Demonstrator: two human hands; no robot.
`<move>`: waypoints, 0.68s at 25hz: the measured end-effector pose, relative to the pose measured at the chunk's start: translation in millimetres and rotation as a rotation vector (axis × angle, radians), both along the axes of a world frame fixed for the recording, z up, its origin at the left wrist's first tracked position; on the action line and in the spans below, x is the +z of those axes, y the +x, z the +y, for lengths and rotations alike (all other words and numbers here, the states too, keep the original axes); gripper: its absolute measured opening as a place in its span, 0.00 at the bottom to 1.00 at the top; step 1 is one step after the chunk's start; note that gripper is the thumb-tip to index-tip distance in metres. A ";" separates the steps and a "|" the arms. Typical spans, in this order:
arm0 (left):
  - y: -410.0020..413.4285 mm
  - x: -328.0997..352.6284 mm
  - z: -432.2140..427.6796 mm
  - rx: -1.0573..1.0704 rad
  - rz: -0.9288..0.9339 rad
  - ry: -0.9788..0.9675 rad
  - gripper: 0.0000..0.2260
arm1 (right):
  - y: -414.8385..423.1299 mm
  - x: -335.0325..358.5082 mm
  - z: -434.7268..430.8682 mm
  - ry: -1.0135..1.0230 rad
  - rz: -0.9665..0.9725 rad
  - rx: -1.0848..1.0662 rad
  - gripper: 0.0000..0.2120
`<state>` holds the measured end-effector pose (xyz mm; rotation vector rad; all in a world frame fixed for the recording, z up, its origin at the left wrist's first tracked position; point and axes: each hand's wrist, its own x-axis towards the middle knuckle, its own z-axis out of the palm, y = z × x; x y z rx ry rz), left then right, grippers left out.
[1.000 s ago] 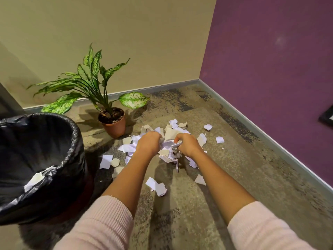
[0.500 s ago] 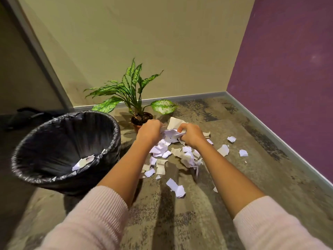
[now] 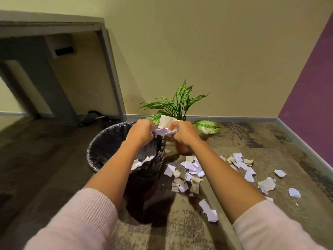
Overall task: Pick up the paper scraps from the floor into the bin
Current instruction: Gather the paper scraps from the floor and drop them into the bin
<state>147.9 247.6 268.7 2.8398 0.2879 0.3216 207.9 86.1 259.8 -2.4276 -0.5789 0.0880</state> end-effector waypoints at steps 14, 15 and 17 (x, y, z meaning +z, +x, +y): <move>-12.1 -28.3 95.9 0.132 0.233 0.013 0.13 | 0.0 -4.4 98.6 -0.150 0.022 0.220 0.15; -13.4 -31.9 100.6 0.134 0.258 -0.002 0.14 | 0.0 -6.2 102.0 -0.155 0.036 0.234 0.17; -16.5 -38.2 107.0 0.139 0.303 -0.012 0.20 | -1.7 -7.6 105.6 -0.175 0.069 0.271 0.23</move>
